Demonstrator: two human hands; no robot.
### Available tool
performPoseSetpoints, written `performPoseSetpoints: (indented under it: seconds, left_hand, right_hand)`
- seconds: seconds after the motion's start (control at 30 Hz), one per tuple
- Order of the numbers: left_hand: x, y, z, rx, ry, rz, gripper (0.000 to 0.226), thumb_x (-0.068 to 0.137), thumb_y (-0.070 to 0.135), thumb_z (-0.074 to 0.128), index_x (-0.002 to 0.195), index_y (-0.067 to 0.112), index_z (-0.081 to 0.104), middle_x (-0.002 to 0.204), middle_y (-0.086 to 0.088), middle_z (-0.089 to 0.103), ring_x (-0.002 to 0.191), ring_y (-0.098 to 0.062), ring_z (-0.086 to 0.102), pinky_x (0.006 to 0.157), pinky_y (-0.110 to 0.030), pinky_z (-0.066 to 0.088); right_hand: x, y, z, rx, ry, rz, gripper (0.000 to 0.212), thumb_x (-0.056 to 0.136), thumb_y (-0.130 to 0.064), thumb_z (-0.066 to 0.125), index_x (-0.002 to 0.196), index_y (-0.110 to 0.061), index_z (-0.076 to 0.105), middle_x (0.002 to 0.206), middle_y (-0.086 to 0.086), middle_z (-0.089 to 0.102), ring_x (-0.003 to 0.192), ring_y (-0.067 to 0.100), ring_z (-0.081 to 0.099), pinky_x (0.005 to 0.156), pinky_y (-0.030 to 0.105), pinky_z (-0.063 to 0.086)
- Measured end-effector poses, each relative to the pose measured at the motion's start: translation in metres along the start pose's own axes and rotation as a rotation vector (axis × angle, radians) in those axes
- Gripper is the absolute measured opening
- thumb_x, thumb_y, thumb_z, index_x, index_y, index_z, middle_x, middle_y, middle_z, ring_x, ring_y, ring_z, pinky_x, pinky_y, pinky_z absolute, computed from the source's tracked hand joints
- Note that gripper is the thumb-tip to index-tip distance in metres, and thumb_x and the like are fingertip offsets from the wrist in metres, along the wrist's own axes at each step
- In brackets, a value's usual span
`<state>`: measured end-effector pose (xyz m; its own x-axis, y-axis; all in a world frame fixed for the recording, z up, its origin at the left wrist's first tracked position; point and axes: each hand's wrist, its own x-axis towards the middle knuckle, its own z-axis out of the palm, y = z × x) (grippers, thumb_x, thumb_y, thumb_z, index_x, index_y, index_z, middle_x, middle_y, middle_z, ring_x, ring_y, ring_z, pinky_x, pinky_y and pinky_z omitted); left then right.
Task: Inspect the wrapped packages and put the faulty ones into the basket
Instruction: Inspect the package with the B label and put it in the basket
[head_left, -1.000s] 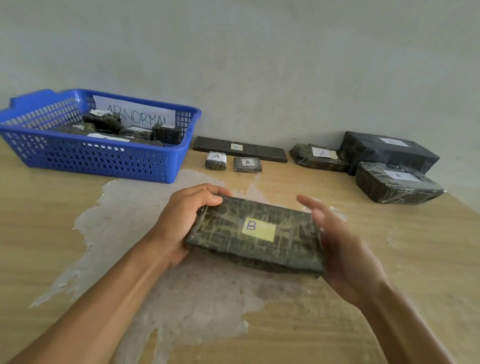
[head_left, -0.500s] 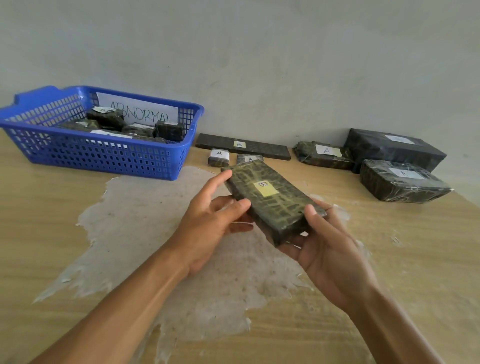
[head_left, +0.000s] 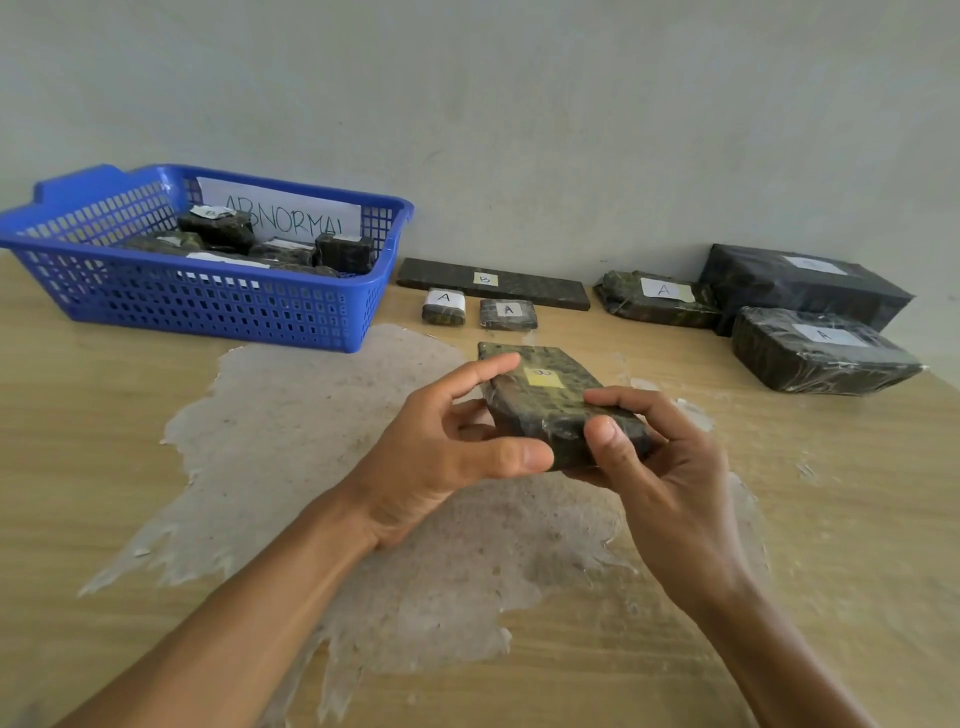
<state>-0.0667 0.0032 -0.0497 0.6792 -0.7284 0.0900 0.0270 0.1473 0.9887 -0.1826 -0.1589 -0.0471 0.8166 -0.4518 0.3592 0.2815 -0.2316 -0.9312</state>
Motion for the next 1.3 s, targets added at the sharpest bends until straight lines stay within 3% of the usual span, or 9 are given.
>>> performPoseSetpoints:
  seconds: [0.13,0.3,0.53,0.73,0.87,0.97,1.07,1.2,1.3]
  left_hand:
    - [-0.002,-0.004,0.001,0.155,0.111,0.098,0.086,0.05,0.03,0.091,0.13,0.022,0.063,0.113,-0.008,0.075,0.1,-0.023,0.074,0.085,-0.035,0.061]
    - [-0.003,-0.007,0.0,0.265,0.207,0.178,0.076,0.047,0.039,0.085,0.119,0.019,0.069,0.101,-0.005,0.077,0.088,-0.019,0.076,0.072,-0.028,0.061]
    - [-0.005,-0.007,-0.002,0.307,0.152,0.201,0.075,0.054,0.038,0.081,0.126,0.022,0.064,0.112,-0.003,0.073,0.1,-0.018,0.072,0.082,-0.031,0.061]
    - [-0.005,-0.006,0.004,0.348,0.176,0.246,0.084,0.054,0.034,0.088,0.132,0.016,0.06,0.117,0.0,0.071,0.102,-0.014,0.072,0.083,-0.026,0.059]
    - [-0.004,-0.01,0.007,0.371,0.196,0.248,0.088,0.051,0.028,0.096,0.131,0.017,0.062,0.113,0.002,0.072,0.1,-0.014,0.072,0.081,-0.03,0.061]
    - [-0.004,-0.006,0.005,0.332,0.157,0.206,0.089,0.051,0.04,0.093,0.132,0.027,0.06,0.114,0.001,0.071,0.096,-0.018,0.072,0.08,-0.033,0.061]
    - [-0.004,0.006,0.006,0.195,0.202,0.176,0.077,0.068,0.039,0.086,0.136,0.031,0.051,0.107,-0.006,0.075,0.089,-0.022,0.075,0.077,-0.034,0.062]
    - [0.001,0.018,-0.002,-0.104,0.407,0.087,0.072,0.072,0.031,0.076,0.133,0.023,0.039,0.088,-0.008,0.079,0.078,-0.026,0.077,0.069,-0.035,0.062]
    - [-0.001,0.023,-0.016,-0.209,0.39,-0.045,0.062,0.075,0.021,0.077,0.129,0.0,0.054,0.09,-0.017,0.077,0.073,-0.027,0.075,0.064,-0.035,0.061]
  right_hand:
    - [-0.002,0.001,-0.003,-0.03,-0.042,-0.022,0.047,0.083,-0.049,0.075,0.117,-0.017,0.067,0.103,0.006,0.074,0.094,0.031,0.073,0.076,0.046,0.064]
    - [-0.003,-0.001,-0.008,0.0,-0.174,-0.022,0.046,0.081,-0.011,0.071,0.125,-0.017,0.063,0.107,0.003,0.073,0.102,0.027,0.071,0.085,0.041,0.061]
    - [-0.009,0.003,-0.005,-0.058,-0.148,-0.051,0.037,0.081,-0.012,0.071,0.117,-0.02,0.065,0.1,0.006,0.073,0.085,0.028,0.071,0.071,0.037,0.062]
    - [-0.003,0.004,-0.01,0.066,-0.147,-0.026,0.045,0.077,-0.003,0.068,0.121,-0.014,0.065,0.109,0.012,0.073,0.101,0.032,0.071,0.082,0.04,0.062]
    - [0.0,0.004,-0.009,0.187,-0.116,0.048,0.039,0.084,-0.013,0.063,0.123,-0.009,0.064,0.115,0.009,0.073,0.103,0.035,0.073,0.078,0.041,0.062]
    - [0.002,0.004,-0.009,0.19,-0.087,0.086,0.04,0.086,-0.017,0.06,0.126,-0.009,0.062,0.109,0.006,0.074,0.094,0.034,0.074,0.073,0.045,0.063]
    - [0.005,0.004,-0.011,0.265,-0.08,0.126,0.048,0.086,-0.009,0.052,0.134,-0.012,0.053,0.109,0.017,0.074,0.084,0.03,0.071,0.065,0.038,0.06]
    - [0.006,0.001,-0.019,0.374,-0.041,0.253,0.031,0.097,0.007,0.039,0.12,-0.005,0.056,0.099,0.019,0.073,0.077,0.026,0.065,0.058,0.031,0.056]
    - [0.005,-0.002,-0.02,0.312,-0.049,0.307,0.031,0.097,0.006,0.035,0.105,-0.005,0.063,0.097,0.018,0.072,0.079,0.026,0.064,0.059,0.028,0.055]
